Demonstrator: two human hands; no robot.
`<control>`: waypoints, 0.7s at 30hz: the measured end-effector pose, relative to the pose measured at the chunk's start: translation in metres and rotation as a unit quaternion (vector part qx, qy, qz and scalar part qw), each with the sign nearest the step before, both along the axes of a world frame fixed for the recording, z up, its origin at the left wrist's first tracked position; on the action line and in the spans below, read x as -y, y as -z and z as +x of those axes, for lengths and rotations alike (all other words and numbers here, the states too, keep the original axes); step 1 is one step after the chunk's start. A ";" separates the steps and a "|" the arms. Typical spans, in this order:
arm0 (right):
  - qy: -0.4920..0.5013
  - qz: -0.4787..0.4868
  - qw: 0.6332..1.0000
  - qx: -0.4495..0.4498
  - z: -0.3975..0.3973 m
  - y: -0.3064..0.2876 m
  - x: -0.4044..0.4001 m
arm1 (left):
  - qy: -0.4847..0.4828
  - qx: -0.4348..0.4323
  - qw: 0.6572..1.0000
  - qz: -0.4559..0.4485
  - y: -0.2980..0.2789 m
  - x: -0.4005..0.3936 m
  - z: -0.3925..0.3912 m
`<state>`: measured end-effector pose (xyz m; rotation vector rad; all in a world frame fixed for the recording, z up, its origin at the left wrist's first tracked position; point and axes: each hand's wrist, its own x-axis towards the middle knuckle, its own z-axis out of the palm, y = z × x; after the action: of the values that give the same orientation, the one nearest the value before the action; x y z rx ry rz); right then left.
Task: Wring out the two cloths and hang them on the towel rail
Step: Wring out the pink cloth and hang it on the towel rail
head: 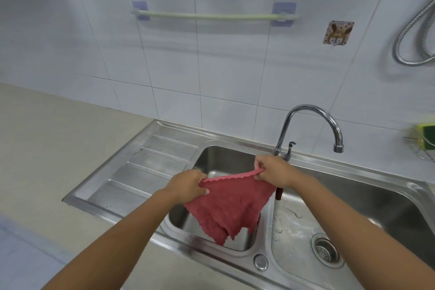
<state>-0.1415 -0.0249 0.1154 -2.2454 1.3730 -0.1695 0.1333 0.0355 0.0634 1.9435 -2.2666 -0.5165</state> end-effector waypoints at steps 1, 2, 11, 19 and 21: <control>-0.012 -0.010 1.000 -0.020 0.000 0.001 -0.001 | 0.004 0.009 1.000 -0.004 0.000 0.000 0.001; -0.024 -0.021 0.999 -0.044 0.000 0.002 -0.001 | 0.006 0.014 1.000 -0.009 -0.001 0.001 0.001; -0.038 0.056 0.986 -0.153 -0.012 -0.002 0.014 | -0.026 0.022 0.999 0.001 -0.013 0.012 0.010; 0.145 -0.411 0.881 0.185 0.033 -0.069 0.045 | -0.147 -0.111 0.899 -0.398 -0.098 0.057 0.022; 0.053 -0.386 0.921 0.020 0.026 -0.064 0.047 | -0.069 0.030 0.969 -0.236 -0.098 0.052 0.034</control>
<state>-0.1154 -0.0719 0.1798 -2.7440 1.5867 -0.9335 0.1669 -0.0161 0.1609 1.8608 -2.0227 0.0973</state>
